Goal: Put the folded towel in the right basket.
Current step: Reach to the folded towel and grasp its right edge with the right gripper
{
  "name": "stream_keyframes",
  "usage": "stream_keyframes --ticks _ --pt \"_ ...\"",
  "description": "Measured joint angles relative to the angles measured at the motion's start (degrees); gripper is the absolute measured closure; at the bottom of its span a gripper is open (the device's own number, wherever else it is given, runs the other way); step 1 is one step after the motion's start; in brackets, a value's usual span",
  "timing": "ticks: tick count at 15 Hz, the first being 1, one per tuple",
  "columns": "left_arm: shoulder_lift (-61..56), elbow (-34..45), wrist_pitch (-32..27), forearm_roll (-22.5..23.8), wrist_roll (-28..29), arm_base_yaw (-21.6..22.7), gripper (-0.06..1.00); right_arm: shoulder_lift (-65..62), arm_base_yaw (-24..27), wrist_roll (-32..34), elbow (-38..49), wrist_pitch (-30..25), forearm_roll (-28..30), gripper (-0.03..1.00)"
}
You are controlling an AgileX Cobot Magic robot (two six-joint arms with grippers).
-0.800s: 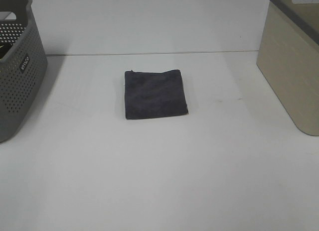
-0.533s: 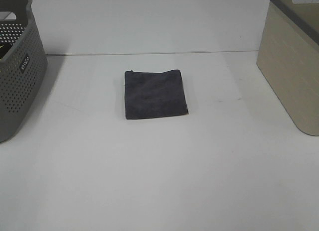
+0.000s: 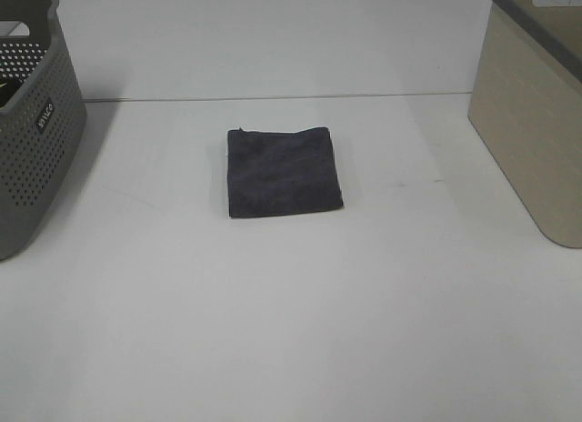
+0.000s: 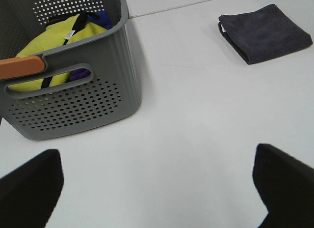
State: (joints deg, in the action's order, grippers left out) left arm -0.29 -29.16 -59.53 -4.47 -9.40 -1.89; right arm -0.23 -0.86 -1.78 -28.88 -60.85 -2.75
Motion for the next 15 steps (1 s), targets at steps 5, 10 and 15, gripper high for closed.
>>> stream_keyframes --ticks 5,10,15 --pt "0.00 0.00 0.00 0.00 0.00 0.00 -0.04 0.00 0.00 0.00 0.00 0.00 0.00 0.19" --pt "0.00 0.00 0.00 0.00 0.00 0.00 -0.04 0.00 0.00 0.00 0.00 0.00 0.00 0.19" --pt "0.00 0.00 0.00 0.00 0.00 0.00 -0.04 0.00 0.00 0.00 0.00 0.00 0.00 0.19"
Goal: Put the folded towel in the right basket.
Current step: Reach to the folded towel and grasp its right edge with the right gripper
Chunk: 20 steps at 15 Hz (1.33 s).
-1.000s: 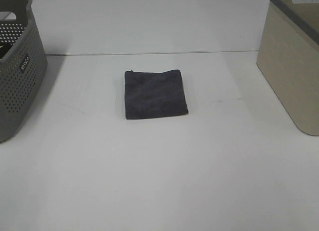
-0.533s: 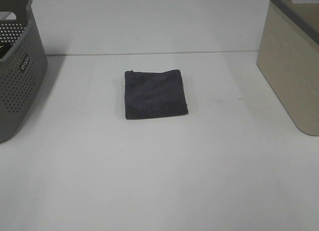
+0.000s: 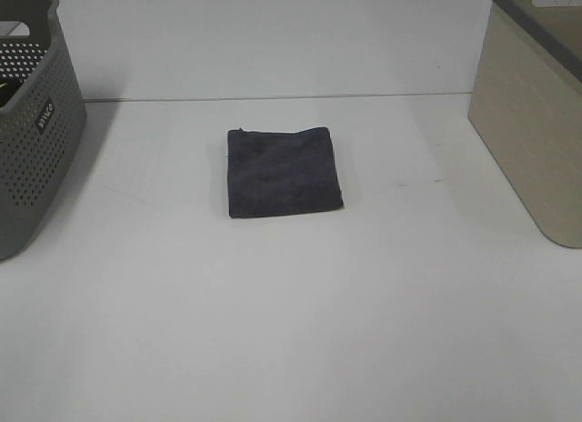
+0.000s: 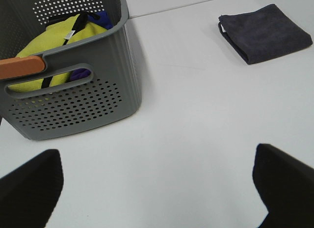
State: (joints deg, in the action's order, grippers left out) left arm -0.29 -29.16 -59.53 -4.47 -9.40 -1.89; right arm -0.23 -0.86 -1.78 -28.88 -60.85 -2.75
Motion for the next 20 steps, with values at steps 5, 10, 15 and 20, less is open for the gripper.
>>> stream_keyframes --ticks 5,10,15,20 --pt "0.00 0.00 0.00 0.00 0.00 0.00 -0.04 0.00 0.00 0.00 0.00 0.00 0.00 0.19" --pt "0.00 0.00 0.00 0.00 0.00 0.00 -0.04 0.00 0.00 0.00 0.00 0.00 0.00 0.19" --pt "0.00 0.00 0.00 0.00 0.00 0.00 -0.04 0.00 0.00 0.00 0.00 0.00 0.00 0.19" --pt "0.00 0.00 0.00 0.00 0.00 0.00 -0.04 0.00 0.00 0.00 0.00 0.00 0.00 0.19"
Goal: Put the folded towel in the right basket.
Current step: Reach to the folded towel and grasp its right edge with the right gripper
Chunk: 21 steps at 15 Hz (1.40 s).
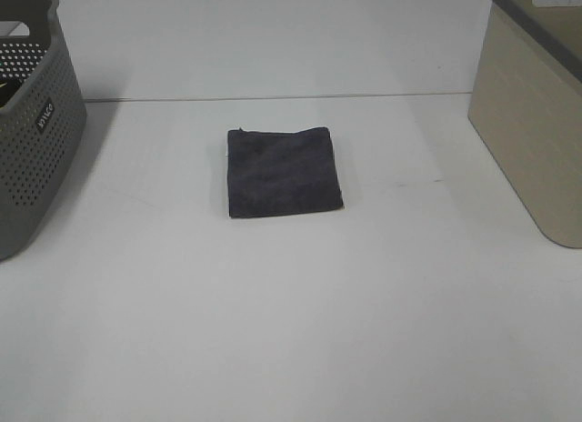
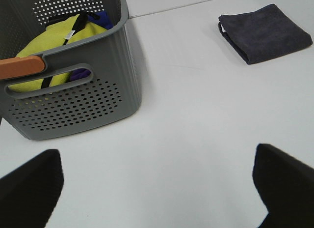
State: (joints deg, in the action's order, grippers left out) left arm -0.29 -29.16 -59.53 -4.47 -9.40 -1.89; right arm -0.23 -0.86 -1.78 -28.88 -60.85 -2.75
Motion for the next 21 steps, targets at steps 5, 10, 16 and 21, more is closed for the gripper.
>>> stream_keyframes --ticks 5,10,16,21 --pt "0.00 0.00 0.00 0.00 0.00 0.00 -0.04 0.00 0.00 0.00 0.00 0.00 0.00 0.19" --pt "0.00 0.00 0.00 0.00 0.00 0.00 -0.04 2.23 0.00 0.92 -0.80 2.35 -0.40 0.20" --pt "0.00 0.00 0.00 0.00 0.00 0.00 -0.04 33.98 0.00 -1.49 -11.40 22.17 -4.58 0.20" --pt "0.00 0.00 0.00 0.00 0.00 0.00 -0.04 63.94 0.00 -5.61 -30.02 22.40 -6.36 0.20"
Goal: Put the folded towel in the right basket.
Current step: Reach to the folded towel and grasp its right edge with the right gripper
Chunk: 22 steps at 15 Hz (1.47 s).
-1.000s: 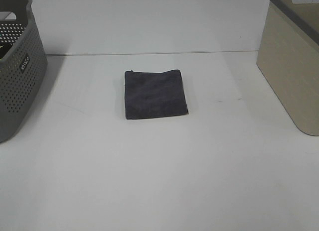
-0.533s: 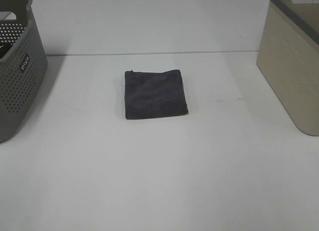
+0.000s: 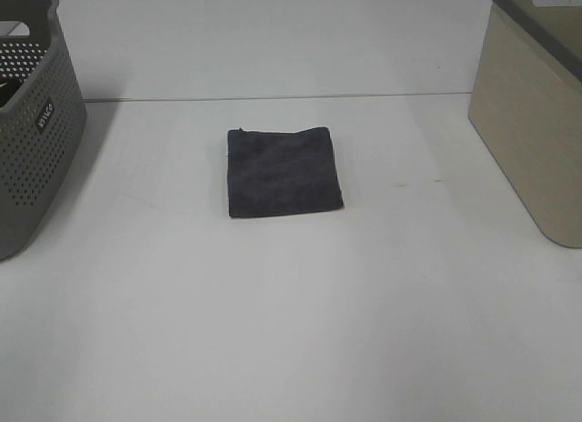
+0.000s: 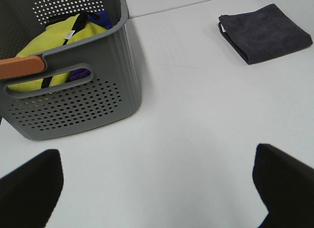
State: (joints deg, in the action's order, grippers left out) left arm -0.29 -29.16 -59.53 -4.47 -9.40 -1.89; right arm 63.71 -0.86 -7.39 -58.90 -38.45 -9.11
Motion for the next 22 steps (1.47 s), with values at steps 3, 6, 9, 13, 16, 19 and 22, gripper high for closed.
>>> stream_keyframes --ticks 3,6,9,13,16,19,22 --pt "0.00 0.00 0.00 0.00 0.00 0.00 -0.04 14.27 0.00 -6.70 -10.60 -3.78 -4.98 0.21" --pt "0.00 0.00 0.00 0.00 0.00 0.00 -0.04 25.10 -1.66 -9.74 -19.19 -7.68 -8.71 0.21" --pt "0.00 0.00 0.00 0.00 0.00 0.00 -0.04 35.52 -8.88 -10.71 -25.90 -7.16 -8.59 0.21" --pt "0.00 0.00 0.00 0.00 0.00 0.00 -0.04 49.68 -11.17 -10.77 -31.91 -8.37 -11.29 0.21" --pt "0.00 0.00 0.00 0.00 0.00 0.00 -0.04 63.66 -11.17 -11.34 -42.80 -15.18 -18.56 0.21" --pt "0.00 0.00 0.00 0.00 0.00 0.00 -0.04 72.71 -11.17 -11.97 -50.88 -19.19 -21.08 0.21" --pt "0.00 0.00 0.00 0.00 0.00 0.00 -0.04 78.67 -11.17 -12.03 -56.49 -21.14 -23.15 0.21"
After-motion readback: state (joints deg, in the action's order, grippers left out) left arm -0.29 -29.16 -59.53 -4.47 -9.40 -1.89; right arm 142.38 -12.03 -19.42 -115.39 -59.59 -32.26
